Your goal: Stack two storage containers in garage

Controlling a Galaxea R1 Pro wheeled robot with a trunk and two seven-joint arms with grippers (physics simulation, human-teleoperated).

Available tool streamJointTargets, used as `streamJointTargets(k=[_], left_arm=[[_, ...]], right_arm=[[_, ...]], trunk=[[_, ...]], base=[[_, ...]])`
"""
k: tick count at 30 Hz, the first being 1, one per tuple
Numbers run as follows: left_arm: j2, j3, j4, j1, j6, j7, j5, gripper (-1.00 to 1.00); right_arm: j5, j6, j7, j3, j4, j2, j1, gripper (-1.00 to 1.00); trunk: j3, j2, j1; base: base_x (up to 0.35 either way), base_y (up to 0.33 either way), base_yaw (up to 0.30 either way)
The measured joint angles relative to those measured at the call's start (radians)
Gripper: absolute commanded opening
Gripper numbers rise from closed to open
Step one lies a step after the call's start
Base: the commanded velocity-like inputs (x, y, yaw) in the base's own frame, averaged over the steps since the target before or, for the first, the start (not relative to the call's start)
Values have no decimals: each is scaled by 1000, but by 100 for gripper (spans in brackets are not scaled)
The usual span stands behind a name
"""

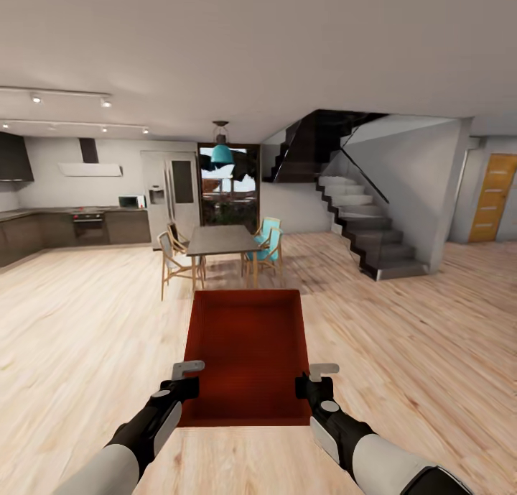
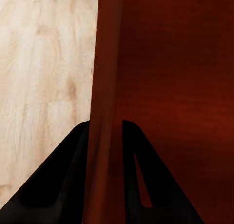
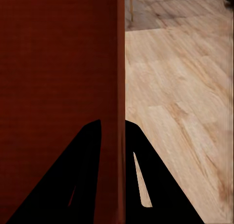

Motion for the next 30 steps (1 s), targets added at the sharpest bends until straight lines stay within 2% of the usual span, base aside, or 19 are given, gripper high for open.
streamJointTargets(k=[9, 30], left_arm=[[-2, 4, -1, 0, 0, 1, -4, -100], [-1, 2, 0, 0, 0, 1, -1, -100]], right_arm=[[0, 1, 1, 0, -2, -2, 0, -100], [0, 2, 1, 0, -1, -1, 0, -100]], trunk=[[0, 0, 0], [0, 0, 0]], base=[[321, 43, -247], [321, 135, -9]])
